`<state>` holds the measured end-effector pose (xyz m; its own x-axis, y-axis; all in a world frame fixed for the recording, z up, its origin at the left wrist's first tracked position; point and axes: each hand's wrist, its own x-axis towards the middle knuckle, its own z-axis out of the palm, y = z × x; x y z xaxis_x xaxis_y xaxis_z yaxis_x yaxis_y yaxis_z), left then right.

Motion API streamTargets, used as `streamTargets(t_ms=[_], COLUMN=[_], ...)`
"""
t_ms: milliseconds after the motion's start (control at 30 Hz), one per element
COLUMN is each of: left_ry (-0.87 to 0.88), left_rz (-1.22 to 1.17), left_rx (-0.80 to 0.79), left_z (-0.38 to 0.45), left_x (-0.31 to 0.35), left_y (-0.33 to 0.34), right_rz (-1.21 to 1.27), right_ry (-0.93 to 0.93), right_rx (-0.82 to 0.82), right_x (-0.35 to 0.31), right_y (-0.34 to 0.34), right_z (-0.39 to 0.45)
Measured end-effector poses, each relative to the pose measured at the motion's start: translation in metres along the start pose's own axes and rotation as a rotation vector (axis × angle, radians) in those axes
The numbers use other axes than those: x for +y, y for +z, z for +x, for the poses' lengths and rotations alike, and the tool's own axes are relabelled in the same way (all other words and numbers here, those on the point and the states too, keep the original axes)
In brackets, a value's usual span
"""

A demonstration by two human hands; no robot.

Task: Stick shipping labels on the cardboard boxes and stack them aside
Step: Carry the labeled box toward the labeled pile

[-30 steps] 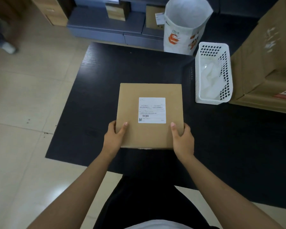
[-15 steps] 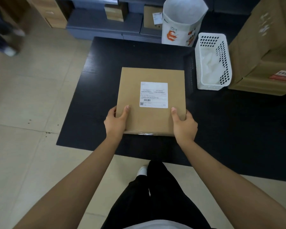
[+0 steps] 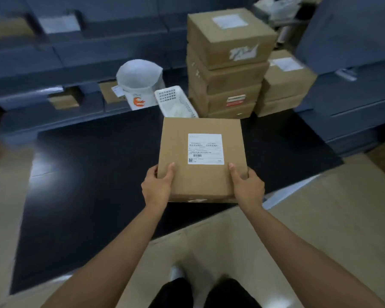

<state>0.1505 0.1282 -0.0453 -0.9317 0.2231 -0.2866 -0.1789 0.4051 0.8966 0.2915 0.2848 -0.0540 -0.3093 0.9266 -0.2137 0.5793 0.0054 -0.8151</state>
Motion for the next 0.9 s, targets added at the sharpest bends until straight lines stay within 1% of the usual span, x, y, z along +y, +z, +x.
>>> streamTargets(t_ms=[167, 300, 367, 467, 600, 733, 900], left_ry=[0.133, 0.190, 0.220, 0.274, 0.302, 0.279, 0.254], left_rz=[0.067, 0.116, 0.142, 0.193, 0.229, 0.193, 0.125], left_rx=[-0.253, -0.436, -0.517, -0.600, -0.645, -0.662, -0.560], left_z=[-0.064, -0.131, -0.161, -0.194, -0.212, -0.196, -0.148], left_x=[0.046, 0.066, 0.072, 0.079, 0.093, 0.109, 0.150], left_y=[0.127, 0.226, 0.270, 0.319, 0.367, 0.406, 0.438], right_rz=[0.067, 0.010, 0.026, 0.064, 0.092, 0.070, 0.016], right_ry=[0.133, 0.266, 0.304, 0.372, 0.426, 0.401, 0.288], right_rx=[0.229, 0.416, 0.502, 0.592, 0.635, 0.615, 0.519], right_x=[0.058, 0.110, 0.136, 0.167, 0.190, 0.190, 0.151], right_y=[-0.134, -0.240, -0.283, -0.328, -0.359, -0.375, -0.380], right_z=[0.021, 0.023, 0.023, 0.024, 0.046, 0.096, 0.185])
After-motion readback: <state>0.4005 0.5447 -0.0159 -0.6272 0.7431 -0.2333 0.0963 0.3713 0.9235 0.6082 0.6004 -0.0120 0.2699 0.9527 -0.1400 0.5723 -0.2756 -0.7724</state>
